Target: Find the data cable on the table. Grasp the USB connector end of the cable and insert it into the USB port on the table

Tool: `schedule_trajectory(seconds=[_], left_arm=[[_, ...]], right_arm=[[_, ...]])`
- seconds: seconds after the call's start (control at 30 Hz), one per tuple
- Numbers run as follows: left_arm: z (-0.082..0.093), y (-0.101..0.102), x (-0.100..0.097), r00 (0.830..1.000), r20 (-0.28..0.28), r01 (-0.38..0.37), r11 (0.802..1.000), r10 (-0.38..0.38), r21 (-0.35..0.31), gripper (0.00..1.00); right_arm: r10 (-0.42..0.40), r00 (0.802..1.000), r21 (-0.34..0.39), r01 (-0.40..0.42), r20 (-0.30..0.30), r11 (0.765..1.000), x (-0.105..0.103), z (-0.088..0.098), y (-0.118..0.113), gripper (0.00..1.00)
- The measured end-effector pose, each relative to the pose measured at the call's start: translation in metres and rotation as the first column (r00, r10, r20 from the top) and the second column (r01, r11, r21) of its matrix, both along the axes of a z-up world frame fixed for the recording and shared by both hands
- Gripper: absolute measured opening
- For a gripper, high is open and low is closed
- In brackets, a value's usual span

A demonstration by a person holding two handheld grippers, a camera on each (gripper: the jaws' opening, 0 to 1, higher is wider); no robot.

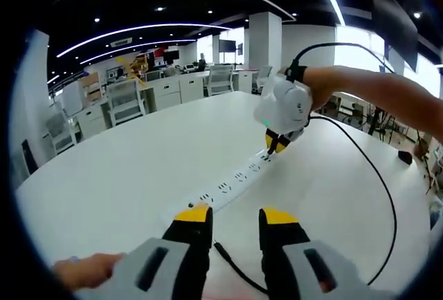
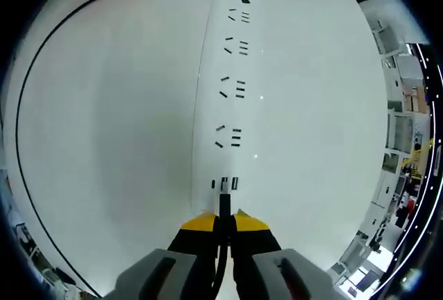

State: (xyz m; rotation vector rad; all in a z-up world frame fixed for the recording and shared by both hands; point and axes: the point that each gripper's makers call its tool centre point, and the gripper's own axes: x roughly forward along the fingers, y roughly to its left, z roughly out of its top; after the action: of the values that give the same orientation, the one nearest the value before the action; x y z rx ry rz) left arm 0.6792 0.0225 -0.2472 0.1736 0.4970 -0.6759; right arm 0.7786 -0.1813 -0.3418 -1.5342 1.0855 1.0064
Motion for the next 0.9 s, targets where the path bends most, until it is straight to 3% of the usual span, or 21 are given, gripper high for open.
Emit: schedule_trajectory(seconds=[0.43, 0.5, 0.53, 0.9], left_arm=[[0.0, 0.0, 0.0, 1.0, -0.001, 0.0, 1.0, 0.0, 0.001, 0.27], [0.0, 0.0, 0.0, 1.0, -0.001, 0.0, 1.0, 0.0, 0.001, 0.27], [0.0, 0.0, 0.0, 1.0, -0.001, 0.0, 1.0, 0.0, 0.001, 0.27], [0.0, 0.0, 0.0, 1.0, 0.0, -0.001, 1.0, 0.001, 0.0, 0.27]], right_arm=[[0.008, 1.0, -0.029, -0.008, -0.013, 1.0, -0.002, -0.001, 0.003, 0.09], [-0.029, 0.999, 0.015, 0.029, -0.016, 0.999, -0.003, -0.002, 0.009, 0.09], [0.01, 1.0, -0.001, -0.01, -0.021, 1.0, 0.0, -0.002, 0.007, 0.09], [-0.002, 1.0, -0.045, 0.001, -0.016, 0.999, 0.004, -0.003, -0.008, 0.09]])
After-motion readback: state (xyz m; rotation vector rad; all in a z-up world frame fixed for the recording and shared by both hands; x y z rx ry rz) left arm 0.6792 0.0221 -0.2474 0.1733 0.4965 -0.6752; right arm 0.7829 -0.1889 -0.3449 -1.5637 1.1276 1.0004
